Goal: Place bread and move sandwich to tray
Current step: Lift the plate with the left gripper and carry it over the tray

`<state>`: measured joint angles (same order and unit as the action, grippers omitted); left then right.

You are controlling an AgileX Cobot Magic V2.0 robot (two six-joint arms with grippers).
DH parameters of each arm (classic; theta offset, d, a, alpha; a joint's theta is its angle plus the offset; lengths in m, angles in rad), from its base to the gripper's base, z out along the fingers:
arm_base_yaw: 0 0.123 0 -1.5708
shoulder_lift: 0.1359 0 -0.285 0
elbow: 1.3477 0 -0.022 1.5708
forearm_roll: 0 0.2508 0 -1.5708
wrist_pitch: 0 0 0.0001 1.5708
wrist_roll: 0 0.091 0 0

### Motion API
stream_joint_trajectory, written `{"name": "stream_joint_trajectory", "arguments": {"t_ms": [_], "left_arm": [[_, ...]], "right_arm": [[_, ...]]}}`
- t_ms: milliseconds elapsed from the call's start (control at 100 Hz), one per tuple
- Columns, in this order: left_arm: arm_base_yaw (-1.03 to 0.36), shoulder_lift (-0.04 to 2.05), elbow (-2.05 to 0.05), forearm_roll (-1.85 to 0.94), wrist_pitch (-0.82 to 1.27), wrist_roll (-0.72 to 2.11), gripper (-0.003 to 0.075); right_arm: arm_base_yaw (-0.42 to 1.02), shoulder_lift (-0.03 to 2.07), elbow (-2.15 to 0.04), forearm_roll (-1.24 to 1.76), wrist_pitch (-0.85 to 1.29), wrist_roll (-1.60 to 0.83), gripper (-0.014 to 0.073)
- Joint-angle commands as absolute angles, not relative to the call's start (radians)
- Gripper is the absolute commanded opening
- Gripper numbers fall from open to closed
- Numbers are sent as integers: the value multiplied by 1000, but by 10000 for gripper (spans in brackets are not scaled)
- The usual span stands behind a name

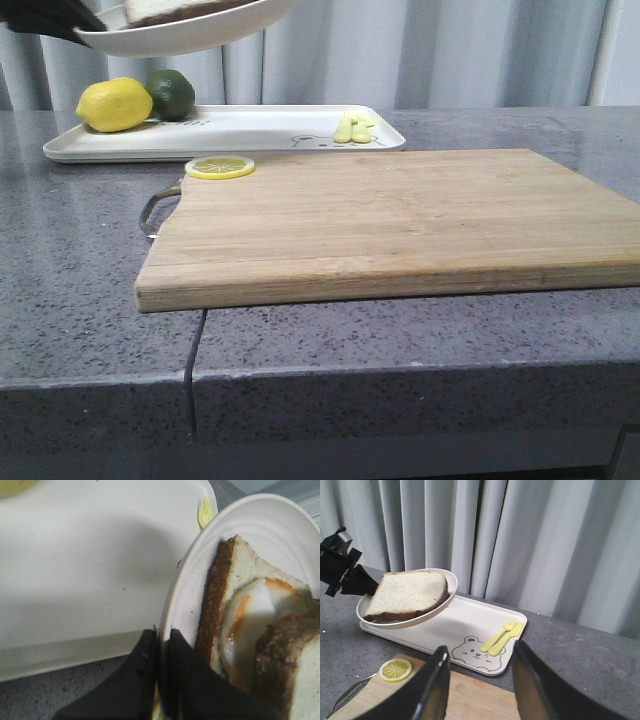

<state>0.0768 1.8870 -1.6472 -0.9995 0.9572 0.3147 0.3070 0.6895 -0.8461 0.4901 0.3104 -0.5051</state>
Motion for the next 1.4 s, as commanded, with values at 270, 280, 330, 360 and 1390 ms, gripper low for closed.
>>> {"name": "stream_joint_trajectory", "arguments": {"t_ms": [270,280,330,360,1390], "left_arm": [[15,2056,-2015,-980,995,146,-20],[14,2060,-2020,-980,995,140,-20],[9,2084,-2052,-971,997,129,-20],[9,2100,-2068,-958,997,117,-20],[-42,2223,-2190,-717,944,-46,-20]], "right_arm": [[300,685,-873,502,236,-512,319],[300,685,-873,502,236,-512,319],[300,685,-873,502,236,-512,319],[300,685,-873,502,236,-512,319],[300,685,-873,502,239,-512,319]]}}
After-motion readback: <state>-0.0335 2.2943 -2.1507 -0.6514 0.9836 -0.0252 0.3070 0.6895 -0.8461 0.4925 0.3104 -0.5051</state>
